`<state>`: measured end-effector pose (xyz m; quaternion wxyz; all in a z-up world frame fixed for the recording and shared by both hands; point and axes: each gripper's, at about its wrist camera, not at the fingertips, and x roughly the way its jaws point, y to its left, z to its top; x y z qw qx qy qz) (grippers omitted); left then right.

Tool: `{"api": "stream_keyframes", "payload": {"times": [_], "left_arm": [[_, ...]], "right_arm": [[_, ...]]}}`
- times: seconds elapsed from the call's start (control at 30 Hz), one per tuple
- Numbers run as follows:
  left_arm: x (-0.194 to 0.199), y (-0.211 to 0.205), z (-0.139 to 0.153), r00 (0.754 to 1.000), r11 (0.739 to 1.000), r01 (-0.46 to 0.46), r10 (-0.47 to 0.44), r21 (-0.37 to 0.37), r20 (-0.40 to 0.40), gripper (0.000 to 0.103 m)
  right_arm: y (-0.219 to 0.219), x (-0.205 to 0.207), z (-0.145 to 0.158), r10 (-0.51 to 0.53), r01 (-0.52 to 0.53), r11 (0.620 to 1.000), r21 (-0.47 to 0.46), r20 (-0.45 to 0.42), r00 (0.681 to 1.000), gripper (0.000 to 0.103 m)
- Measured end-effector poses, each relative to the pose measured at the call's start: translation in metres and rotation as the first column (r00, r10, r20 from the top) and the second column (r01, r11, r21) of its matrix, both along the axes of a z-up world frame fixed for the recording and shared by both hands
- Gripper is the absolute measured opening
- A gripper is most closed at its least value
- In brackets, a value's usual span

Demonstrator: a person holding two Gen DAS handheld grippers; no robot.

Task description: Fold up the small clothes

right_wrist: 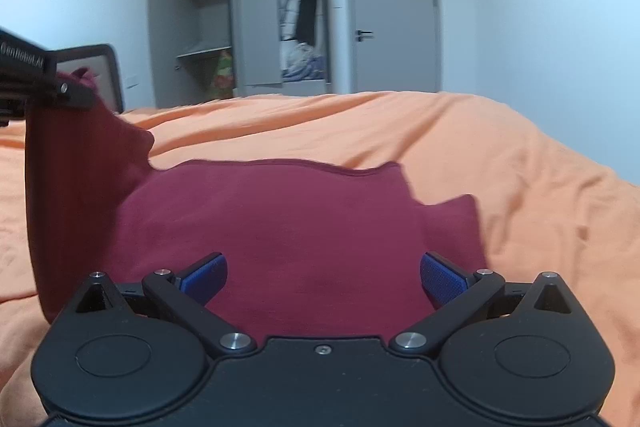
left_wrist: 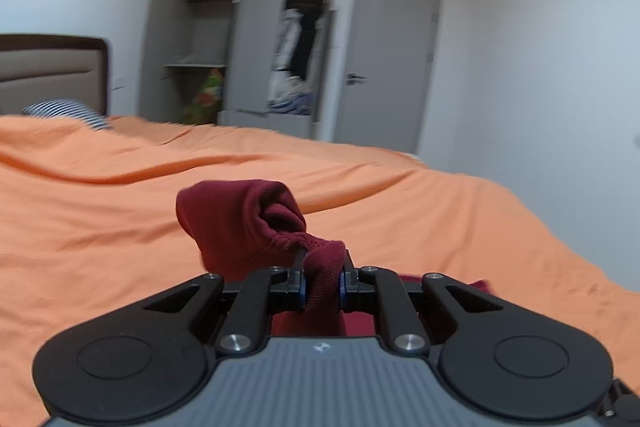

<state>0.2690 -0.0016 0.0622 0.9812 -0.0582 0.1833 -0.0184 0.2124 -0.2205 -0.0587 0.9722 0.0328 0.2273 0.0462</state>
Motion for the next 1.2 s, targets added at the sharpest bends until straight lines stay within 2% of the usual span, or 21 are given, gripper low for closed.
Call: {"api": "stream_keyframes", "payload": {"times": [0.13,0.23,0.37,0.5,0.67,0.97,1.07,1.2], "left_arm": [[0.007,-0.039,0.005,0.994,0.994,0.106,-0.107,0.033,0.008,0.014],[0.005,-0.07,0.001,0.98,0.979,0.196,-0.197,0.058,0.008,0.014],[-0.002,-0.105,-0.018,0.949,0.945,0.317,-0.314,0.086,-0.04,0.014],[-0.011,-0.129,-0.05,0.909,0.902,0.411,-0.395,0.129,-0.136,0.014],[-0.017,-0.131,-0.074,0.899,0.894,0.424,-0.396,0.146,-0.189,0.014],[-0.019,-0.124,-0.075,0.898,0.897,0.422,-0.394,0.133,-0.194,0.014],[-0.019,-0.121,-0.079,0.9,0.902,0.416,-0.39,0.117,-0.196,0.014],[-0.021,-0.114,-0.085,0.903,0.909,0.408,-0.389,0.081,-0.181,0.014]], "right_arm": [[-0.023,-0.008,0.001,-0.069,0.069,0.997,0.023,-0.002,0.998,0.103],[-0.042,-0.015,0.0,-0.126,0.126,0.992,0.027,-0.009,0.992,0.103],[-0.067,-0.025,-0.005,-0.205,0.205,0.978,0.023,-0.03,0.978,0.103],[-0.091,-0.034,-0.014,-0.272,0.274,0.961,0.035,-0.059,0.961,0.103],[-0.105,-0.037,-0.024,-0.302,0.306,0.951,0.04,-0.087,0.949,0.103],[-0.097,-0.034,-0.026,-0.297,0.299,0.954,0.01,-0.079,0.952,0.103],[-0.1,-0.038,-0.024,-0.288,0.289,0.956,0.038,-0.046,0.957,0.103],[-0.107,-0.039,-0.018,-0.236,0.233,0.965,0.12,0.007,0.972,0.102]]}}
